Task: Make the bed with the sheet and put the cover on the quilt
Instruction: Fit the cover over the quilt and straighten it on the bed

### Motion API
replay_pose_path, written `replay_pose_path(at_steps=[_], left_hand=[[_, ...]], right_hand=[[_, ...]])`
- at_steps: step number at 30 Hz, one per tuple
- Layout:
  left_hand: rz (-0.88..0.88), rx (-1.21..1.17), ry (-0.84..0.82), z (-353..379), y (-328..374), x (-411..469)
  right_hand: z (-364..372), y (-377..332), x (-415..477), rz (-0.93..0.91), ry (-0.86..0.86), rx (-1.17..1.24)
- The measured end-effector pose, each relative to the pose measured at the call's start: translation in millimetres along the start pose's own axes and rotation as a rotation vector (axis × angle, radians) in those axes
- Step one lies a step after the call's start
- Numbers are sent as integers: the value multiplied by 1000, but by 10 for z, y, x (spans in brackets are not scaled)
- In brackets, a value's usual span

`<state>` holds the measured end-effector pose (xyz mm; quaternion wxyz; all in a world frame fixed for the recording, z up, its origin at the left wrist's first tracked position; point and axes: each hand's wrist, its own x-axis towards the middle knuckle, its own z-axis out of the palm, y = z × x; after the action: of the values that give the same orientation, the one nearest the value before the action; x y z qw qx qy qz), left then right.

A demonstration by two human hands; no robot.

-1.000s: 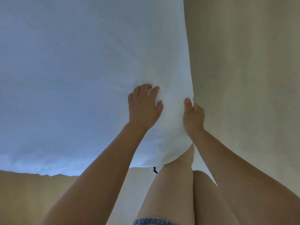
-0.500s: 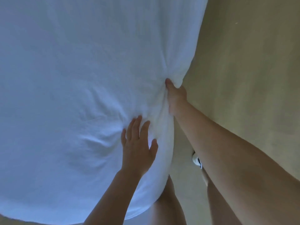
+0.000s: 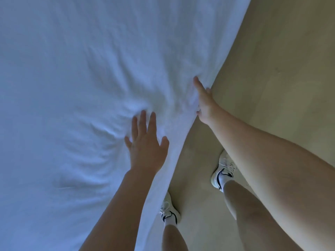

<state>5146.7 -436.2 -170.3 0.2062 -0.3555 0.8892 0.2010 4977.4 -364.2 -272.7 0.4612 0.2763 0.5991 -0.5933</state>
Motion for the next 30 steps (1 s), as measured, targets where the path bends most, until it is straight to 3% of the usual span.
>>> replay_pose_path(at_steps=[2, 4, 8, 12, 17, 19, 25, 30], left_hand=[[-41, -31, -14, -90, 189, 138], [-62, -39, -20, -181, 345, 241], [-69, -1, -4, -317, 644, 487], [-61, -10, -77, -497, 1071, 719], [-35, 26, -105, -802, 1392, 1127], [-19, 28, -108, -893, 1473, 1378], [110, 80, -38, -998, 1854, 2349], [256, 87, 46, -1128, 2211, 3130]], right_hand=[[-24, -252, 266, 75, -12, 56], [72, -397, 268, 30, -125, 164], [-85, -493, 3, -43, 43, 248], [-379, -514, -69, -57, 200, -90], [-242, -1027, 118, 91, -4, -297], [-327, -1372, 206, 60, -17, -376], [-457, -2460, 716, -68, 128, -385], [-176, -3294, 1080, -34, 233, -265]])
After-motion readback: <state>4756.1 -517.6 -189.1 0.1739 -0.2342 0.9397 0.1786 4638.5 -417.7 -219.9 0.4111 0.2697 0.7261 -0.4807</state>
